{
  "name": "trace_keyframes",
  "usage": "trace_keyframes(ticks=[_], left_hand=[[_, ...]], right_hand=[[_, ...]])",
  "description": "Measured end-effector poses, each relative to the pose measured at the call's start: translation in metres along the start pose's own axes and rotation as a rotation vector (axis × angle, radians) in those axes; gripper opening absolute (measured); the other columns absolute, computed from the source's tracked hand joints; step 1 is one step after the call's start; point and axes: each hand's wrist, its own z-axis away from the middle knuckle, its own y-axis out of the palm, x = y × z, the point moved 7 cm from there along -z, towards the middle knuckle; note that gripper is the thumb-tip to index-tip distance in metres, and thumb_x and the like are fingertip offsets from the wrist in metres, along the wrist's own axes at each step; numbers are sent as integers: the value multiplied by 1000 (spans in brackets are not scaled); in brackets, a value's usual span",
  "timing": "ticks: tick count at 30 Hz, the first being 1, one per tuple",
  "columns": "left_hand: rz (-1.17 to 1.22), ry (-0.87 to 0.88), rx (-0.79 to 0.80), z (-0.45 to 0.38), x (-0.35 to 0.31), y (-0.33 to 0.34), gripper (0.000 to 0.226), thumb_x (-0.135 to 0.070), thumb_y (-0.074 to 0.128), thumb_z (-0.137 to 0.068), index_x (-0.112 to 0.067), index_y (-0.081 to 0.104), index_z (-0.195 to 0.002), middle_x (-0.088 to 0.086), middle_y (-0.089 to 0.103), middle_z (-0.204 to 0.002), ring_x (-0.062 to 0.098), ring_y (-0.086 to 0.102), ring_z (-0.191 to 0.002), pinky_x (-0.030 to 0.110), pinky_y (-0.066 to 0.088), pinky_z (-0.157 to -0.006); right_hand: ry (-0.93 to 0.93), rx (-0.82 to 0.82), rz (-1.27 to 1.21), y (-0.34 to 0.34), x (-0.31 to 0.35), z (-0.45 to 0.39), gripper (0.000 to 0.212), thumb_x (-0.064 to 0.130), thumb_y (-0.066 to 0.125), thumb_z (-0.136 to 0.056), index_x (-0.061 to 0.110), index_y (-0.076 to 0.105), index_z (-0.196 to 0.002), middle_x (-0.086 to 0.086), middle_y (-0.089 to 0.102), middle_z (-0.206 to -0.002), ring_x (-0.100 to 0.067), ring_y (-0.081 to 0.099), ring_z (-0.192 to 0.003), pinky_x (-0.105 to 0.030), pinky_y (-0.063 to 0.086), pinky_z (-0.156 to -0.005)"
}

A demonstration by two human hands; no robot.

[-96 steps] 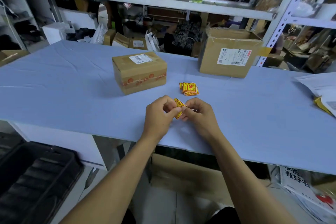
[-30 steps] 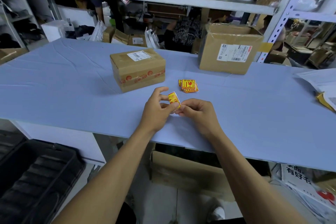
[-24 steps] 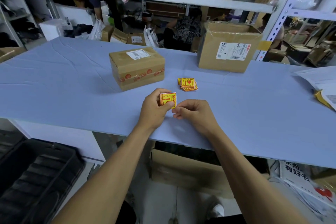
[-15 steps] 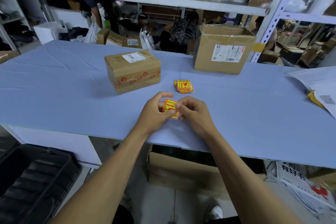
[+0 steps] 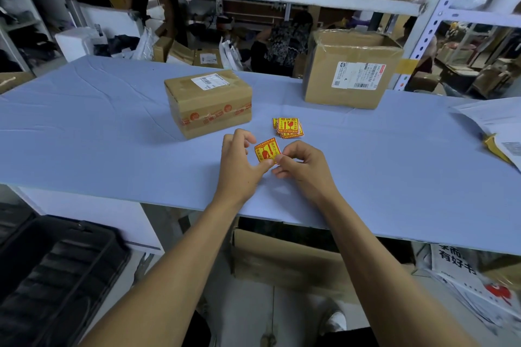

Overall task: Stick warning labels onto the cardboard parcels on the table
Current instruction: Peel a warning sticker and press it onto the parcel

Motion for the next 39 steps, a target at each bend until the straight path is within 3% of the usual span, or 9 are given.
trace_keyframes(ticks=[3, 7, 11, 17, 28, 39], left_hand=[[-65, 121, 49, 0, -8, 5, 22, -28, 77, -82, -17, 60, -88, -3, 53, -95, 8, 50, -83, 15, 40, -73], [12, 91, 113, 0, -6, 9, 5, -12, 73, -84, -14, 69, -86, -4, 69, -85, 13, 63, -78, 21, 50, -72], [13, 74, 121, 0, -6, 7, 12, -9, 70, -86, -15, 77, -95, -9, 73, -85, 7, 68, -81, 12, 51, -77], [49, 20, 102, 0, -4, 5, 7, -11, 71, -86, -17, 68, -83, -5, 72, -78, 10, 69, -78, 19, 53, -72], [31, 20, 115, 1, -5, 6, 4, -12, 71, -86, -9, 73, -83, 2, 74, -78, 17, 68, -75, 26, 53, -72], [26, 39, 129, 2, -8, 6, 4, -12, 71, -86, -11, 73, -83, -1, 73, -77, 10, 65, -72, 18, 52, -70]], right_hand=[[2, 31, 19, 3, -1, 0, 13, 5, 66, -90, -6, 67, -84, -16, 72, -77, -19, 70, -71, -37, 59, -75], [-6, 75, 31, 6, 0, 0, 17, 5, 61, -94, -2, 74, -86, -19, 73, -83, -18, 67, -80, -41, 56, -86], [-6, 92, 26, 6, -1, 1, 19, 1, 56, -96, -7, 73, -92, -17, 74, -85, -19, 69, -81, -36, 57, -85], [-5, 93, -15, 6, 1, 1, 16, -4, 57, -93, -10, 72, -92, -17, 72, -84, -19, 69, -79, -28, 58, -80], [-5, 59, 28, 3, -1, 1, 13, 0, 61, -89, -6, 72, -87, -27, 72, -81, -18, 67, -72, -31, 56, -78], [-25, 44, 35, 1, 1, 2, 12, -1, 62, -89, -5, 73, -85, -22, 74, -78, -18, 69, -71, -28, 58, -75]])
